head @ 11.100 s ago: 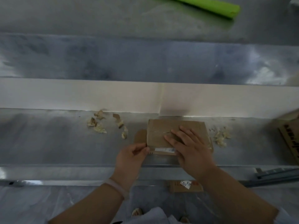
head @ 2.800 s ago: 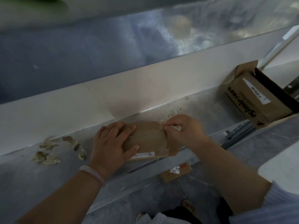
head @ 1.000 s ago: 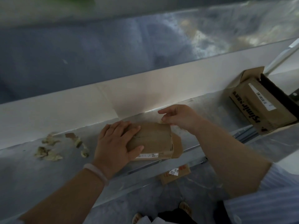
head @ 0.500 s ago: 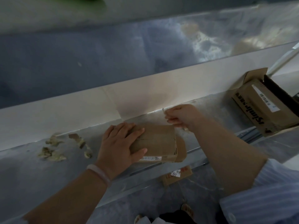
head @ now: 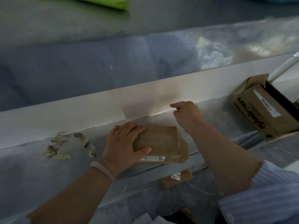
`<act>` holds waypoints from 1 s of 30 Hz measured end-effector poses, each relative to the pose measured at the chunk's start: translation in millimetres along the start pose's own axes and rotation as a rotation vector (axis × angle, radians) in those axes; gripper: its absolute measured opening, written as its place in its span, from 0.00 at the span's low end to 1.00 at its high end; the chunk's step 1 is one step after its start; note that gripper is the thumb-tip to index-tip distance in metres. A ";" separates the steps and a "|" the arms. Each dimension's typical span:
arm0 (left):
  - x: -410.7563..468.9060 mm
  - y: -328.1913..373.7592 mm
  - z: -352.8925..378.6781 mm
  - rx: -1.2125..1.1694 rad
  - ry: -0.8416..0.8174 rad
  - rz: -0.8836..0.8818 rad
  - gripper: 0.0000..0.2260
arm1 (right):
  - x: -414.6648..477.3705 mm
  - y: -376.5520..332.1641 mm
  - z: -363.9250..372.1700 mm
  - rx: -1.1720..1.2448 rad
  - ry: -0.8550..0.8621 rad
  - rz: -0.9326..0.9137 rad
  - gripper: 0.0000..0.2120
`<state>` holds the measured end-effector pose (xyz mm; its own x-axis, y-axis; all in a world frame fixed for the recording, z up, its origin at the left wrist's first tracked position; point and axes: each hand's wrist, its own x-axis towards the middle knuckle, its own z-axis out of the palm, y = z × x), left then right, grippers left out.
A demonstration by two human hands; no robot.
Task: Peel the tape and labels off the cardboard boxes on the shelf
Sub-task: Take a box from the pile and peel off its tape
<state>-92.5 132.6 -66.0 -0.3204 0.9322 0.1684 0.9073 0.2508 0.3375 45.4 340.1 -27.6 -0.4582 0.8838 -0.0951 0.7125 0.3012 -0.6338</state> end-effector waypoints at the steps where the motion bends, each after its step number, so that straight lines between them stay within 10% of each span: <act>1: 0.2 -0.3 -1.0 -0.015 -0.007 -0.008 0.34 | -0.7 -0.1 0.5 -0.046 -0.024 -0.007 0.17; 17: 3.2 -3.5 -6.1 -0.059 -0.118 -0.034 0.41 | -15.8 9.7 2.2 0.020 0.098 0.100 0.10; 23: 1.5 -16.4 -12.2 -0.444 0.029 -0.152 0.25 | -24.5 10.9 11.0 -0.030 -0.047 0.054 0.19; 26: -3.5 -20.9 -17.1 -0.410 0.078 -0.154 0.24 | -29.4 7.8 8.2 0.018 0.098 0.064 0.04; 30: -11.6 -20.1 -16.9 -0.285 0.092 -0.202 0.23 | -31.7 4.5 5.9 0.051 0.133 0.074 0.12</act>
<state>-111.7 112.3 -59.1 -0.5206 0.8404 0.1506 0.7151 0.3328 0.6148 60.0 311.3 -32.1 -0.3284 0.9435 -0.0431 0.7127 0.2176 -0.6669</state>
